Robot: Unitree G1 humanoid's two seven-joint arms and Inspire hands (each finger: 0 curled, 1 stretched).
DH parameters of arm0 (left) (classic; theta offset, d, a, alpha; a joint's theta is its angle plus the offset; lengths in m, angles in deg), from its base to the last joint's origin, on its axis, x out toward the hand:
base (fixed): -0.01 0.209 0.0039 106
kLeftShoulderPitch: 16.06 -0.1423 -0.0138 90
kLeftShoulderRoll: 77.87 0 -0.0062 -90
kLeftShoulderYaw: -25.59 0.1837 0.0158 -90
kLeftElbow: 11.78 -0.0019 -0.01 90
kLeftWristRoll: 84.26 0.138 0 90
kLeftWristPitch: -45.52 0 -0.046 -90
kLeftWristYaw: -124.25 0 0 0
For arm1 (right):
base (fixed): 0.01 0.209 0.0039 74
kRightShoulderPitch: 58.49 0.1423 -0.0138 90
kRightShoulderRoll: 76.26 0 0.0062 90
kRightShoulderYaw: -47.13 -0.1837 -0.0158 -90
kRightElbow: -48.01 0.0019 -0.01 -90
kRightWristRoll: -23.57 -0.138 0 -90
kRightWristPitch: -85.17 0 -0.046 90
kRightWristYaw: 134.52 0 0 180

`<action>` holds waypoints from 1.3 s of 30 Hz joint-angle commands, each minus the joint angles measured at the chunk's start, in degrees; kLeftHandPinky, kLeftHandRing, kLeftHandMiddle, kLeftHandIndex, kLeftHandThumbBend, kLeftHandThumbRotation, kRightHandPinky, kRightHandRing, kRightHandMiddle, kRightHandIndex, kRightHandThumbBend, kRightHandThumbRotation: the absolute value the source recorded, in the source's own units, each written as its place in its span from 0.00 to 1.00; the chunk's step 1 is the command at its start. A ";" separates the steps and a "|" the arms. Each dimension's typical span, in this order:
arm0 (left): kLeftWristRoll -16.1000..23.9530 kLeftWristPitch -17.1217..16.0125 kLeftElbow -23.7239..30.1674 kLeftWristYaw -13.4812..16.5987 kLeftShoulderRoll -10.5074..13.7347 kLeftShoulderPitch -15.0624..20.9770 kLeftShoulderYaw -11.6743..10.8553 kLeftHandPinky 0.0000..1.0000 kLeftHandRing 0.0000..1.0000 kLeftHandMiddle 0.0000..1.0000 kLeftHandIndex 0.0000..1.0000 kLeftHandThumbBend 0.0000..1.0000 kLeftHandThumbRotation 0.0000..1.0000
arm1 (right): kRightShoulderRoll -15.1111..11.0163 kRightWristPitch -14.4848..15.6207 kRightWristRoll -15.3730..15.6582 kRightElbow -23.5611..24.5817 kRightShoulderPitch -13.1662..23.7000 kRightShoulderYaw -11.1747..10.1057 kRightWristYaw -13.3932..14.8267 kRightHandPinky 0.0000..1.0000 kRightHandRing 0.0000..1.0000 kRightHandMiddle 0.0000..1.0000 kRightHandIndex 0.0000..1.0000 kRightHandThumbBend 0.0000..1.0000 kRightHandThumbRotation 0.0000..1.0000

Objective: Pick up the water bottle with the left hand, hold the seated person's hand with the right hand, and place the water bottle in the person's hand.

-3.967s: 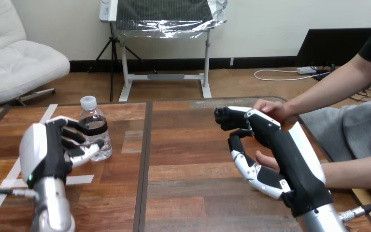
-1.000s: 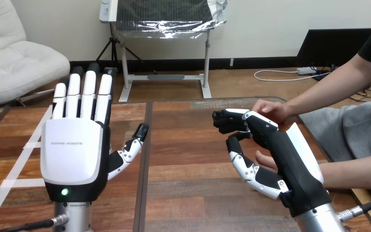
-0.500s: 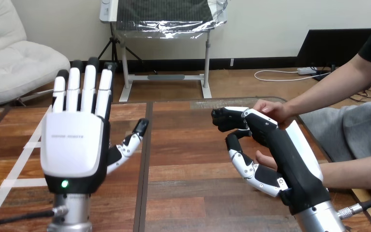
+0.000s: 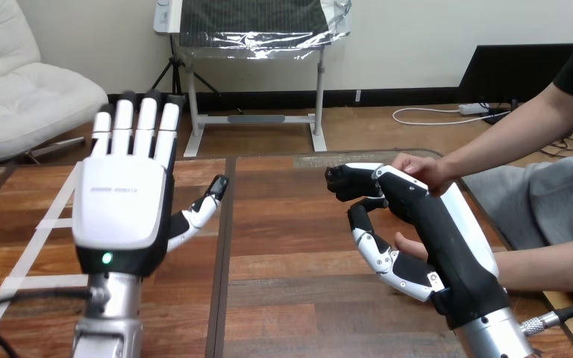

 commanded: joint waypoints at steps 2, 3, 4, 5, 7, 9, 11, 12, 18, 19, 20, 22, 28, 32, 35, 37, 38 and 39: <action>-0.84 0.98 -3.48 -2.60 1.65 7.30 0.55 0.91 0.96 0.96 0.95 0.44 1.00 | 0.14 -1.35 -0.71 0.38 3.95 0.02 0.24 0.64 0.70 0.71 0.71 0.14 0.00; -0.92 1.00 -3.87 -2.74 1.71 7.66 0.59 0.91 0.95 0.96 0.95 0.44 1.00 | 0.15 -1.35 -0.75 0.37 3.95 0.02 0.22 0.64 0.71 0.71 0.71 0.14 0.00; -1.01 1.10 -4.77 -3.26 1.82 8.49 0.67 0.91 0.95 0.96 0.95 0.44 1.00 | 0.18 -1.19 -0.78 0.45 3.93 0.05 0.19 0.64 0.71 0.71 0.71 0.14 0.00; -1.09 1.20 -5.34 -3.60 1.90 9.01 0.76 0.91 0.95 0.96 0.95 0.44 1.00 | 0.21 -1.07 -0.79 0.51 3.91 0.07 0.18 0.64 0.71 0.71 0.71 0.14 0.00; -1.46 1.34 -6.69 -4.44 2.01 10.23 0.90 0.90 0.95 0.96 0.95 0.44 1.00 | 0.26 -0.82 -0.81 0.66 3.89 0.11 0.13 0.64 0.71 0.71 0.71 0.14 0.00; -1.87 1.41 -7.73 -5.04 2.08 11.15 1.02 0.90 0.95 0.96 0.95 0.44 1.00 | 0.30 -0.66 -0.83 0.77 3.89 0.15 0.08 0.64 0.71 0.71 0.71 0.14 0.00; -2.20 1.29 -9.33 -5.32 2.20 12.55 1.15 0.90 0.94 0.95 0.94 0.44 1.00 | 0.27 -0.68 -0.69 0.74 3.94 0.16 0.12 0.64 0.71 0.71 0.71 0.14 0.00; -2.31 1.26 -9.80 -5.35 2.24 12.95 1.23 0.89 0.94 0.95 0.94 0.44 1.00 | 0.26 -0.69 -0.65 0.72 3.95 0.15 0.14 0.64 0.71 0.71 0.71 0.14 0.00; -3.34 0.68 -14.92 -5.32 2.39 16.69 1.73 0.88 0.92 0.93 0.92 0.43 1.00 | 0.28 -0.60 -0.78 0.68 4.00 0.21 0.01 0.64 0.71 0.71 0.71 0.14 0.00; -3.60 0.42 -16.31 -5.09 2.38 17.62 1.79 0.88 0.92 0.93 0.92 0.43 1.00 | 0.28 -0.78 -0.70 0.58 4.07 0.21 0.07 0.64 0.71 0.71 0.71 0.14 0.00; -3.79 0.25 -17.24 -4.88 2.38 18.22 1.86 0.87 0.92 0.93 0.92 0.43 1.00 | 0.28 -0.91 -0.66 0.50 4.11 0.21 0.11 0.64 0.71 0.71 0.71 0.14 0.00; -4.41 -0.28 -19.32 -4.52 2.36 19.57 2.00 0.87 0.91 0.92 0.91 0.43 1.00 | 0.24 -1.17 -0.60 0.27 4.22 0.18 0.16 0.64 0.71 0.71 0.71 0.14 0.00; -6.15 -1.31 -25.15 -4.40 2.13 23.21 2.38 0.85 0.90 0.90 0.89 0.43 1.00 | 0.14 -0.71 -0.68 0.30 4.20 0.12 -0.02 0.64 0.70 0.70 0.70 0.15 0.00; -7.39 -1.61 -28.23 -5.21 1.94 25.11 2.65 0.86 0.90 0.90 0.89 0.44 1.00 | 0.07 -0.52 -0.58 0.49 4.07 0.09 -0.08 0.63 0.70 0.70 0.70 0.14 0.00; -8.19 -1.58 -30.54 -5.81 1.83 26.57 3.10 0.86 0.90 0.90 0.89 0.44 1.00 | 0.00 -0.44 -0.36 0.62 4.01 0.07 -0.08 0.63 0.69 0.70 0.70 0.15 0.00; -8.65 -1.72 -32.17 -5.84 1.80 27.52 3.46 0.87 0.90 0.90 0.89 0.44 1.00 | 0.00 -0.30 -0.41 0.71 3.96 0.07 -0.14 0.63 0.69 0.70 0.70 0.15 0.00; -8.85 -1.85 -32.91 -5.72 1.80 27.94 3.65 0.87 0.90 0.90 0.88 0.44 1.00 | 0.02 -0.20 -0.51 0.76 3.94 0.07 -0.20 0.63 0.69 0.70 0.70 0.15 0.00; -9.04 -1.96 -33.50 -5.59 1.81 28.26 3.82 0.86 0.90 0.90 0.88 0.44 1.00 | 0.05 -0.13 -0.56 0.80 3.92 0.07 -0.24 0.63 0.69 0.70 0.70 0.15 0.00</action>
